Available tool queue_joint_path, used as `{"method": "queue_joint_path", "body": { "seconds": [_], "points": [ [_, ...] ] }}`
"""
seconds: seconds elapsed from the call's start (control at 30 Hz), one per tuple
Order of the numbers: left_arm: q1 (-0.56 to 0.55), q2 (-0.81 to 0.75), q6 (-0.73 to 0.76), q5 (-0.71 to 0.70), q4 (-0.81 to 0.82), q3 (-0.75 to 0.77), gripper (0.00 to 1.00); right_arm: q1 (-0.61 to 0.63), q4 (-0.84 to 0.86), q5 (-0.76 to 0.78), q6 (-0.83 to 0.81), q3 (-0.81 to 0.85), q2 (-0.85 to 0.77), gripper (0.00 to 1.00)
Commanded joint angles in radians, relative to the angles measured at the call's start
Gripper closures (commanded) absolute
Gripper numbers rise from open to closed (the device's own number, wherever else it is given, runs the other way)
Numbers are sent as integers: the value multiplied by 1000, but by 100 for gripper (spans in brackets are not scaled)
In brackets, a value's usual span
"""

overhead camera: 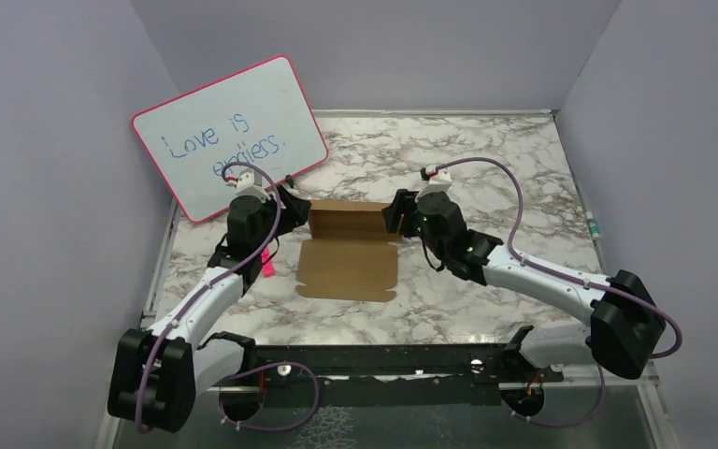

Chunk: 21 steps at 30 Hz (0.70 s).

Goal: Fold the paper box

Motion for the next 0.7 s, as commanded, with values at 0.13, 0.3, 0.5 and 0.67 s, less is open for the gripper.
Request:
{"method": "queue_joint_path", "body": {
  "seconds": [0.13,0.3,0.5,0.67],
  "points": [
    [16,75,-15,107,61,46,40,-30,105,-40,52,-10,67,40],
    [16,114,-11,122,66,51,47,-49,140,-76,79,-4,120,42],
    [17,143,-11,145,79,45,53,-56,188,-128,123,-30,152,47],
    [17,160,-14,170,94,33,57,-73,305,-193,177,-88,156,54]
  ]
}}
